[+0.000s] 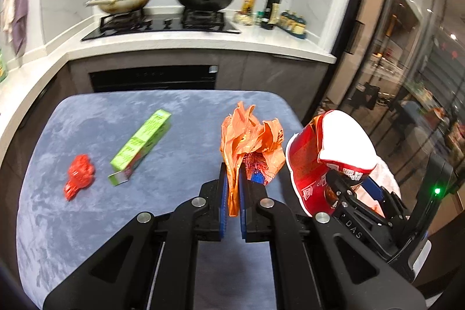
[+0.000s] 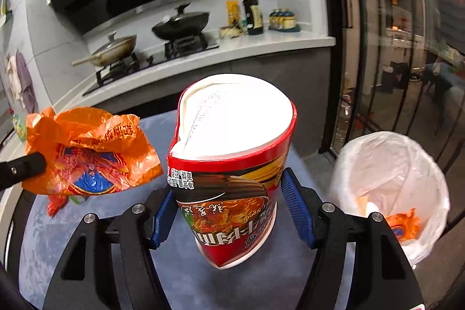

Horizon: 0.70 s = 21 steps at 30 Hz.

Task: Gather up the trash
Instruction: 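Carry the orange bag and noodle cup over the bin and open both tools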

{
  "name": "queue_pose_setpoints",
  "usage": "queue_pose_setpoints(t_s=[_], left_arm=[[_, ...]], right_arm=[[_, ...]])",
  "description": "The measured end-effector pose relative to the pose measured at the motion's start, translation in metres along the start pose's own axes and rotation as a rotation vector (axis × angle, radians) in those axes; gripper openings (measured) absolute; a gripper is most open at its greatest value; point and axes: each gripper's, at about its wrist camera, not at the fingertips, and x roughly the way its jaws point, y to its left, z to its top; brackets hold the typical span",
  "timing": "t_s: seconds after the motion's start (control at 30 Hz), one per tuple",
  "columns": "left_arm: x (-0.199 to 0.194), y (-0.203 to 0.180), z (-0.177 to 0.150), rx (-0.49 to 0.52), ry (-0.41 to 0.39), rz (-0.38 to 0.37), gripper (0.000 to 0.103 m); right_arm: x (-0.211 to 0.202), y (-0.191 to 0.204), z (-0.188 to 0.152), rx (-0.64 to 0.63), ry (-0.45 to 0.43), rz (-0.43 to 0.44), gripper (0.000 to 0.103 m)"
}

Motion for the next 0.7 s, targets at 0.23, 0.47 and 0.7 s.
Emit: queue_pose_setpoints(t_s=[0.23, 0.47, 0.7], left_arm=[[0.005, -0.069, 0.008, 0.090, -0.005, -0.096, 0.006], [0.025, -0.145, 0.004, 0.160, 0.029, -0.218, 0.006], [0.053, -0.205, -0.007, 0.230, 0.068, -0.288, 0.006]], right_arm=[[-0.035, -0.063, 0.015, 0.062, -0.046, -0.078, 0.065], [-0.057, -0.140, 0.015, 0.111, -0.052, -0.202, 0.065], [-0.055, -0.198, 0.003, 0.147, -0.030, -0.292, 0.065]])
